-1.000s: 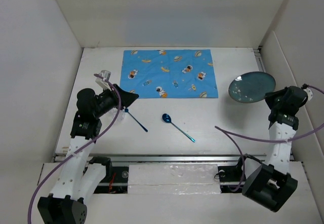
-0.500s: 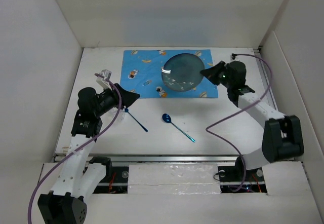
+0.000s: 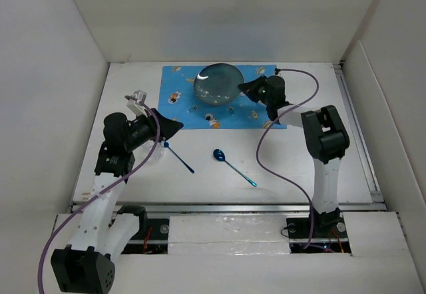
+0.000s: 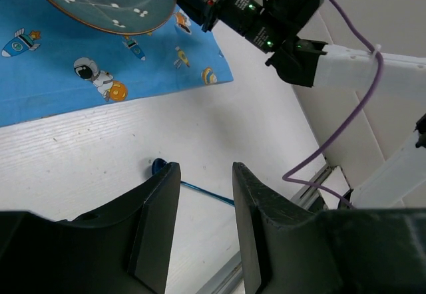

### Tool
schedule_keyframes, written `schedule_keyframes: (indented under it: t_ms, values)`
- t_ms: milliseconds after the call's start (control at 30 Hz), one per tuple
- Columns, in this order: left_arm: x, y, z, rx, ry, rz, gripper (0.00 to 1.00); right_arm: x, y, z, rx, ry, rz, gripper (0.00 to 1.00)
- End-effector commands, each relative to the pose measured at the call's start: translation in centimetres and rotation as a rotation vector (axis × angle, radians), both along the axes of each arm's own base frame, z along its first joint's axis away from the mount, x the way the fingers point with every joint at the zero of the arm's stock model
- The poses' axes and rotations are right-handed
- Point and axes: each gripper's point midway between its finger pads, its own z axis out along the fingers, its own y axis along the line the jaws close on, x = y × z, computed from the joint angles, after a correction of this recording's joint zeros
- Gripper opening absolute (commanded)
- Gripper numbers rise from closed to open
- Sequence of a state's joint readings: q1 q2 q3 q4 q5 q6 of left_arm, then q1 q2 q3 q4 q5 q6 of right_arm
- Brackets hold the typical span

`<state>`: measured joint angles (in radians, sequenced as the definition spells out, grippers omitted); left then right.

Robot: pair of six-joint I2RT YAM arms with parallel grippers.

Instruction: Set the dinner table for one person

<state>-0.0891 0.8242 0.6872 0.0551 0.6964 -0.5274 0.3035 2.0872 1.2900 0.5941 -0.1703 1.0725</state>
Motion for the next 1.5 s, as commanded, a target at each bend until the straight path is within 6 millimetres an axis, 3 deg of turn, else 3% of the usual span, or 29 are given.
schedule_keyframes:
  t_ms: [0, 167, 400, 433, 500, 567, 600, 633, 700, 733, 833, 900, 1000, 1033, 1100, 1133, 1167, 1200, 1233, 1267, 1333, 1367, 1400, 1467]
  values:
    - [0.5, 0.0, 2.0, 0.003, -0.073, -0.010, 0.34, 1.5, 1.7, 13.3, 0.228, -0.343, 0.020, 0.00]
    - [0.5, 0.1, 1.9, -0.002, -0.070, -0.009, 0.34, 2.3, 3.6, 9.4, 0.229, -0.266, 0.047, 0.00]
    - [0.6, 0.0, 1.7, -0.006, -0.065, -0.014, 0.34, 0.9, 2.9, 3.7, 0.219, -0.142, 0.026, 0.00]
    - [0.5, 0.0, 1.6, -0.008, -0.063, -0.015, 0.34, 0.7, 2.9, 3.3, 0.213, -0.134, 0.027, 0.02]
    - [0.4, 0.1, 2.0, -0.009, -0.077, -0.009, 0.34, -0.2, 2.4, 1.6, 0.135, -0.076, 0.024, 0.34]
    - [0.5, 0.1, 1.9, -0.008, -0.071, -0.008, 0.34, -0.4, 1.5, 0.8, 0.095, -0.062, 0.008, 0.38]
    - [0.7, 0.4, 1.9, -0.007, -0.071, 0.004, 0.34, -0.6, 1.3, 2.0, 0.080, -0.074, 0.003, 0.42]
    - [0.7, 0.4, 1.9, -0.007, -0.069, 0.005, 0.34, -1.0, 1.1, 1.5, 0.049, -0.045, 0.000, 0.48]
    - [0.7, 0.6, 2.1, -0.005, -0.077, 0.018, 0.34, -1.3, 0.8, 2.4, -0.019, -0.054, 0.011, 0.51]
    - [0.7, 0.7, 2.0, -0.002, -0.075, 0.025, 0.34, -1.8, 0.4, 1.2, -0.061, 0.005, 0.011, 0.55]
    - [1.0, 1.0, 2.0, 0.008, -0.069, 0.047, 0.35, -2.6, -1.2, 1.1, -0.190, 0.038, -0.022, 0.62]
    - [0.9, 1.1, 2.2, 0.008, -0.077, 0.061, 0.35, -3.1, -2.6, 0.2, -0.284, 0.060, -0.051, 0.62]
    - [1.4, 1.7, 2.1, 0.018, -0.066, 0.106, 0.34, -4.6, -3.9, 0.4, -0.336, 0.112, -0.102, 0.60]
    - [1.7, 2.1, 2.1, 0.019, -0.053, 0.140, 0.34, -5.5, -3.5, 0.1, -0.342, 0.114, -0.085, 0.31]
    - [2.0, 2.8, 2.7, 0.015, -0.053, 0.191, 0.30, -7.2, -1.8, 1.7, -0.388, 0.045, 0.001, 0.02]
    - [2.2, 3.0, 2.9, 0.010, -0.049, 0.214, 0.28, -8.8, 1.0, 2.2, -0.417, 0.013, 0.076, 0.00]
    - [2.4, 3.4, 3.2, 0.011, -0.048, 0.240, 0.06, -9.9, 2.5, 2.9, -0.476, -0.035, 0.134, 0.00]
    - [2.5, 3.7, 3.7, 0.011, -0.057, 0.259, 0.00, -10.9, 4.1, 3.3, -0.505, -0.056, 0.178, 0.00]
    - [2.9, 4.1, 4.5, 0.006, -0.070, 0.293, 0.00, -13.5, 7.2, 2.8, -0.547, -0.054, 0.260, 0.00]
    - [2.7, 4.3, 5.2, -0.001, -0.086, 0.304, 0.00, -14.0, 8.5, 3.9, -0.585, -0.098, 0.276, 0.00]
    - [2.6, 4.4, 6.3, -0.022, -0.100, 0.317, 0.00, -15.9, 11.3, 4.2, -0.602, -0.120, 0.324, 0.00]
    - [2.6, 4.3, 7.0, -0.044, -0.103, 0.317, 0.00, -17.4, 13.7, 5.1, -0.595, -0.156, 0.365, 0.00]
    - [2.5, 4.1, 8.9, -0.061, -0.142, 0.311, 0.00, -18.1, 15.0, 5.1, -0.589, -0.167, 0.400, 0.00]
    - [2.1, 4.2, 11.4, -0.077, -0.195, 0.311, 0.00, -20.0, 18.1, 5.8, -0.573, -0.204, 0.466, 0.18]
